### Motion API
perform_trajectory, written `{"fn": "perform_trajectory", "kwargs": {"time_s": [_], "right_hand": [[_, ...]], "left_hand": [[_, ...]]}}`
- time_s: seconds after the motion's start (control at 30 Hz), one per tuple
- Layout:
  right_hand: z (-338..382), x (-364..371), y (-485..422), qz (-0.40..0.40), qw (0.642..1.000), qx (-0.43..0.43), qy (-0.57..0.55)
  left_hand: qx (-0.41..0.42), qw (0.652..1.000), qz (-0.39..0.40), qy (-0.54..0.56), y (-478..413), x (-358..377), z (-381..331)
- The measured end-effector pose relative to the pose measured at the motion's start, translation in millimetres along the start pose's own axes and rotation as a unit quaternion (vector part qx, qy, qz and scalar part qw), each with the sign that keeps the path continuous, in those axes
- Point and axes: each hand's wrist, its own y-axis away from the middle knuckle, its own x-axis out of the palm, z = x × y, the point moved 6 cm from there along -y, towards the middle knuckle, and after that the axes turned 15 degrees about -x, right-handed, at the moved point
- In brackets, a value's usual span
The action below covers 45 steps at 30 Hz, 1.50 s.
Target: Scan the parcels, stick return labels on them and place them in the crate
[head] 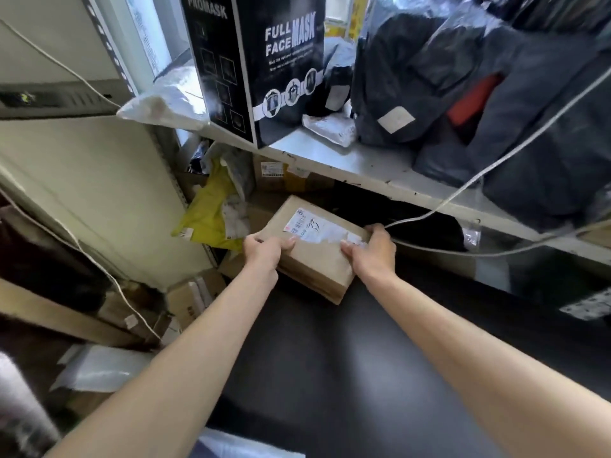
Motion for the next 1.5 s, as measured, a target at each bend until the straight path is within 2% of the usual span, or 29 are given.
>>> {"fn": "perform_trajectory", "kwargs": {"time_s": [0.13, 0.33, 0.43, 0.53, 0.67, 0.8, 0.97, 1.1, 1.23, 1.4, 1.5], "right_hand": [[-16, -41, 60, -0.066, 0.995, 0.045, -0.062], [-40, -132, 152, -0.159, 0.974, 0.088, -0.134], [-50, -189, 197, -0.220, 0.951, 0.094, -0.198], [-63, -253, 247, -0.248, 0.936, 0.078, -0.238], [-88, -337, 313, -0.248, 0.929, 0.055, -0.268], [-108, -413, 366, -0.194, 0.966, -0.012, -0.170], [-126, -477, 407, -0.155, 0.983, -0.067, -0.072], [-137, -501, 429, -0.145, 0.976, -0.098, -0.133], [-153, -509, 448, -0.158, 0.971, -0.120, -0.134], [-174, -516, 466, -0.186, 0.966, -0.124, -0.133], [-181, -521, 471, -0.182, 0.967, -0.120, -0.132]], "left_hand": [[0.011, 1.000, 0.019, -0.017, 38, 8, 18], [0.087, 0.987, 0.126, -0.058, 139, 55, 57], [0.041, 0.978, 0.202, -0.035, 203, 81, 97], [0.049, 0.965, 0.249, -0.072, 269, 102, 145], [0.044, 0.953, 0.291, -0.078, 346, 126, 223], [0.054, 0.943, 0.309, -0.109, 401, 153, 289], [0.066, 0.933, 0.326, -0.137, 448, 176, 333], [0.063, 0.920, 0.347, -0.174, 468, 186, 360], [0.068, 0.917, 0.342, -0.194, 477, 189, 380], [0.064, 0.891, 0.373, -0.251, 482, 196, 406], [0.066, 0.887, 0.378, -0.256, 480, 198, 415]]}}
